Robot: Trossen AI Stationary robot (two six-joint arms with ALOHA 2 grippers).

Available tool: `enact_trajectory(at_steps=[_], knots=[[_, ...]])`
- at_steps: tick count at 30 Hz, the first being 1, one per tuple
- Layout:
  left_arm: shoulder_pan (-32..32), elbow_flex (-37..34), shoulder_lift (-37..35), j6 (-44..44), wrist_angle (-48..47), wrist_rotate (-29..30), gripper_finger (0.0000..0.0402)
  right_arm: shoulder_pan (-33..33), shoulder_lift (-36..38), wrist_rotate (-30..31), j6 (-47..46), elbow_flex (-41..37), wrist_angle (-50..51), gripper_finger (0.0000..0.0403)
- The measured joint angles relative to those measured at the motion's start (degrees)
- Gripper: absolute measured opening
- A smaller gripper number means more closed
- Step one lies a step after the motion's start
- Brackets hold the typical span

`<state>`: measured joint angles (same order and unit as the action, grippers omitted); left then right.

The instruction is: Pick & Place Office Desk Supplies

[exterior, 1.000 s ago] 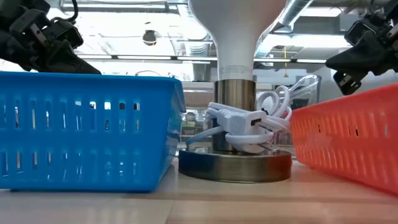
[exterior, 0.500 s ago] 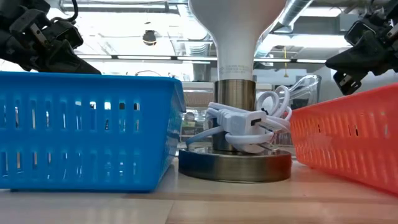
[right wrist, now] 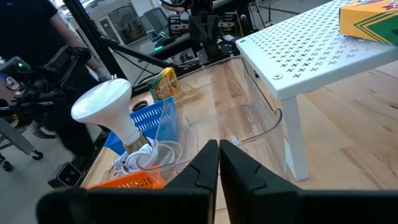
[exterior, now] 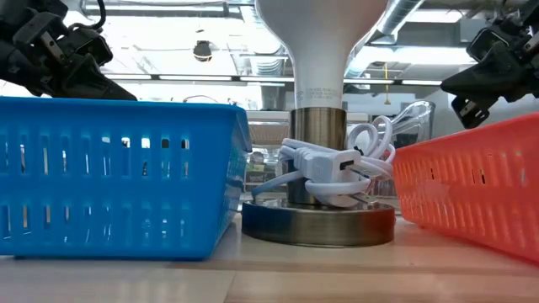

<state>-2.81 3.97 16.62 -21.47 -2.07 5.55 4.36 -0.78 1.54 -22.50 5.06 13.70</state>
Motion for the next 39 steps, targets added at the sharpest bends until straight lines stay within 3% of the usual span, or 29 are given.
enact_trajectory(at_steps=[35, 39], knots=[[-0.01, 0.0, -0.02, -0.01, 2.18, 0.0, 0.0013, -0.02, -0.01, 0.0, -0.01, -0.02, 0.0, 0.0012], [-0.02, 0.0, 0.0, -9.64, 3.49, -0.02, 0.0013, 0.02, -0.02, -0.02, -0.01, -0.01, 0.01, 0.0012]])
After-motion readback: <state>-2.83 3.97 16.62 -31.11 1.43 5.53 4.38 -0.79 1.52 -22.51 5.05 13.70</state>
